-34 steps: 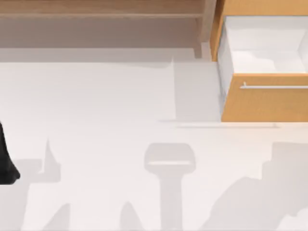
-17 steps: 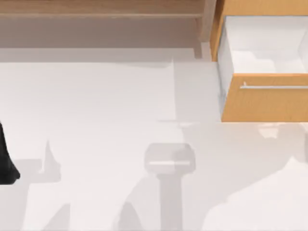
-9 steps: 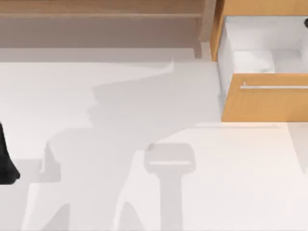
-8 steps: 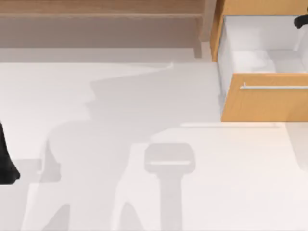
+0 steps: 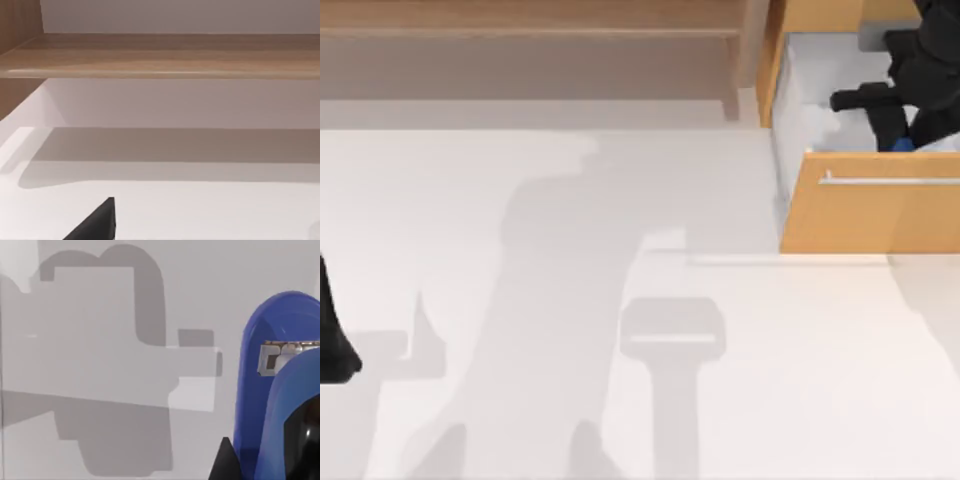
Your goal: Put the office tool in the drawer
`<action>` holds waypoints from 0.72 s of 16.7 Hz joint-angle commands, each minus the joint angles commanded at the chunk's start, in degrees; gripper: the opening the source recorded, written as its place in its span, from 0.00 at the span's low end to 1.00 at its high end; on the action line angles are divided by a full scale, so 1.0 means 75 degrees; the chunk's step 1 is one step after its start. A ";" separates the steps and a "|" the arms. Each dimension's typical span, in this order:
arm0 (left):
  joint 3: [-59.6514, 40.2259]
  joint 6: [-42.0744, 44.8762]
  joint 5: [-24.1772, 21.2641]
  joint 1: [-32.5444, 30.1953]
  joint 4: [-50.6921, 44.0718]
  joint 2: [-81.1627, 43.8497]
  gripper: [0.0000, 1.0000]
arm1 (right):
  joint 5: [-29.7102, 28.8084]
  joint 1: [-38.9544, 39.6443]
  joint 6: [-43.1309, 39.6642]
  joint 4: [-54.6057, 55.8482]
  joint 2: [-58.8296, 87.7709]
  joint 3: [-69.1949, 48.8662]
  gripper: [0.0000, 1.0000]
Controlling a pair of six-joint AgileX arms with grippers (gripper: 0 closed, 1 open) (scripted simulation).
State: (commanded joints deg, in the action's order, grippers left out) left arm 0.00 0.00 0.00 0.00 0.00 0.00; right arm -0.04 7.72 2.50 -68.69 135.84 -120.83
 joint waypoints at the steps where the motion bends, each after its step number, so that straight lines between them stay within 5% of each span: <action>1: 0.0000 0.0000 0.0000 0.0000 0.0000 0.0000 1.00 | -0.0025 0.0015 0.0192 -0.0158 0.0187 -0.0107 0.00; 12: 0.0000 0.0000 0.0000 0.0000 0.0000 0.0000 1.00 | -0.0088 -0.0010 0.0807 -0.0648 0.0554 -0.0381 0.00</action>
State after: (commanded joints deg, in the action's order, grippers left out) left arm 0.00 0.00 0.00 0.00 0.00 0.00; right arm -0.70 7.64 8.55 -73.55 140.00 -123.68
